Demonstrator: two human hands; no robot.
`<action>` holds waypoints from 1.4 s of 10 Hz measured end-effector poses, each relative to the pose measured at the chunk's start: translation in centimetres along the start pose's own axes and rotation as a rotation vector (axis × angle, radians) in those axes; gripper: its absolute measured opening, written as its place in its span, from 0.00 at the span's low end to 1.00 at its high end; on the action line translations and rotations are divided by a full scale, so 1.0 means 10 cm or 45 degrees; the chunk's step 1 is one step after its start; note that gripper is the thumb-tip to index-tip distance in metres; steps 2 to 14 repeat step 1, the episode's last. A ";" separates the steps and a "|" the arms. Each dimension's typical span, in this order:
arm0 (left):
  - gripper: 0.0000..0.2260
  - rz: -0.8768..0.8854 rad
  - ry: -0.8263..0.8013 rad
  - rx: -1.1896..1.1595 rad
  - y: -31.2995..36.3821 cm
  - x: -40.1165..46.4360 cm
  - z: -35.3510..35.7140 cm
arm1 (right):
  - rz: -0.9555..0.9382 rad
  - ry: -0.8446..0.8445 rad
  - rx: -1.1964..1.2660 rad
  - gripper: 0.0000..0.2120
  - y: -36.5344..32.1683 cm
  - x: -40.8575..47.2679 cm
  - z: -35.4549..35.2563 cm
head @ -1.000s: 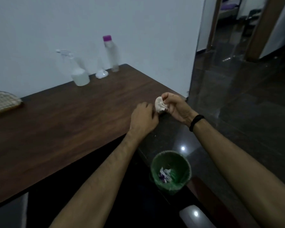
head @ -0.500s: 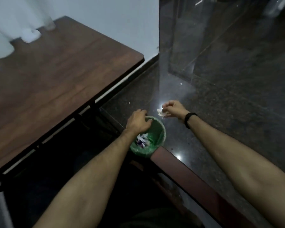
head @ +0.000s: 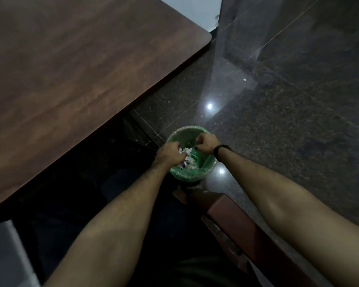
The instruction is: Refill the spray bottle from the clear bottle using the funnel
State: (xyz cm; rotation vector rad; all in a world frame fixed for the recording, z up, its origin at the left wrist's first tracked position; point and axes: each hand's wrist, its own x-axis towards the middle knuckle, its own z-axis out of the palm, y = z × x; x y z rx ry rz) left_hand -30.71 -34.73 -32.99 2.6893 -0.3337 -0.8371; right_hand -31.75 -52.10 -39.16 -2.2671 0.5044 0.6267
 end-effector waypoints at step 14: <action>0.19 -0.015 -0.016 -0.016 0.03 0.00 0.03 | -0.049 -0.018 -0.037 0.17 -0.09 0.02 -0.11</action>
